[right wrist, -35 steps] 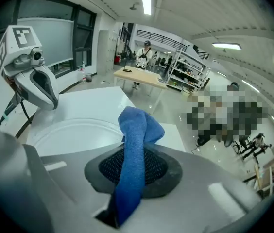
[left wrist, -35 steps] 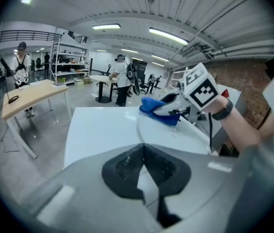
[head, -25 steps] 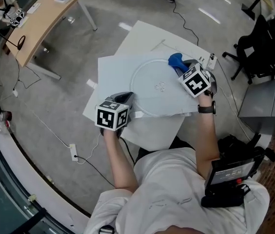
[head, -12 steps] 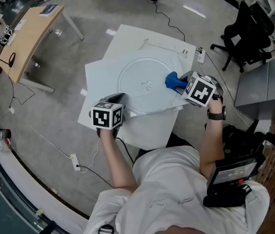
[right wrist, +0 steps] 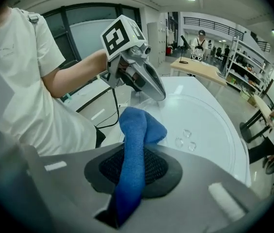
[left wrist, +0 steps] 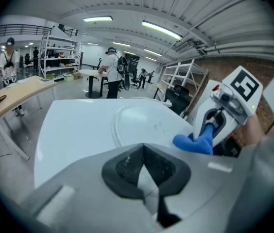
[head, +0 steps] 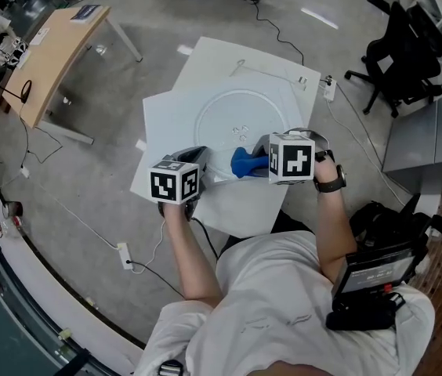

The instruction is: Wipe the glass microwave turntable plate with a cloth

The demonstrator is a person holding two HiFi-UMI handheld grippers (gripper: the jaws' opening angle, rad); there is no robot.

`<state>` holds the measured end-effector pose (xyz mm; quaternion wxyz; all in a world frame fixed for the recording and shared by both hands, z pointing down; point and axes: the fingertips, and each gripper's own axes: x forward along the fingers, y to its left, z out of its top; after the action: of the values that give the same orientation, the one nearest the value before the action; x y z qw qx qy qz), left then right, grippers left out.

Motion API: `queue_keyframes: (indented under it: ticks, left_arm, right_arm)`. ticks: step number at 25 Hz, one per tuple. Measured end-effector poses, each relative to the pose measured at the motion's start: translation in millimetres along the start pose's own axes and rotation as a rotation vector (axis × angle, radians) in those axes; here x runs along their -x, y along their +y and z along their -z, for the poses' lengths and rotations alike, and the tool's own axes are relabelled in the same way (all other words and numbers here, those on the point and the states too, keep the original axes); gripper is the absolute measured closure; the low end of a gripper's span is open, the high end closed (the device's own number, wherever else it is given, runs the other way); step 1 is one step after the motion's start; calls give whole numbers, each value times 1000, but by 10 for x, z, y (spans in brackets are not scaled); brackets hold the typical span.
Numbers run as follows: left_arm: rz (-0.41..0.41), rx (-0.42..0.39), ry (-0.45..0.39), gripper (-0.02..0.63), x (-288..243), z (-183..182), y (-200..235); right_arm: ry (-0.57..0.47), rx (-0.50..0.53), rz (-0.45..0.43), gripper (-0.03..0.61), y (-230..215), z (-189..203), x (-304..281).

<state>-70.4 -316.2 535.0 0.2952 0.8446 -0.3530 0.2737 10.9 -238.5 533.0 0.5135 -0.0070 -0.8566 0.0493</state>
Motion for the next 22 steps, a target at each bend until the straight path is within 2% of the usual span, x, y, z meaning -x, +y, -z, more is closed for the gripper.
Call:
queue_keyframes:
  ticks: [5,11,15,19,22]
  left_arm:
    - [-35,8,-6,611,131,20,103]
    - [-60,15,34,611,99,140,117]
    - [-59,32,43,611,100,160,152]
    - [-68,42,38,611,88,139,174]
    - [-80,46,38,611,94,141,181]
  right_arm:
    - [-26,68,-10,514,-71,-295,-131]
    - [-45,100,-4,514,-205,-547,-244]
    - [-31,72,68,514,-468,-665,-341]
    - [-101,6,121,514,-752,-806,-408]
    - [-172,-75,191,514,-1052,-896,-421]
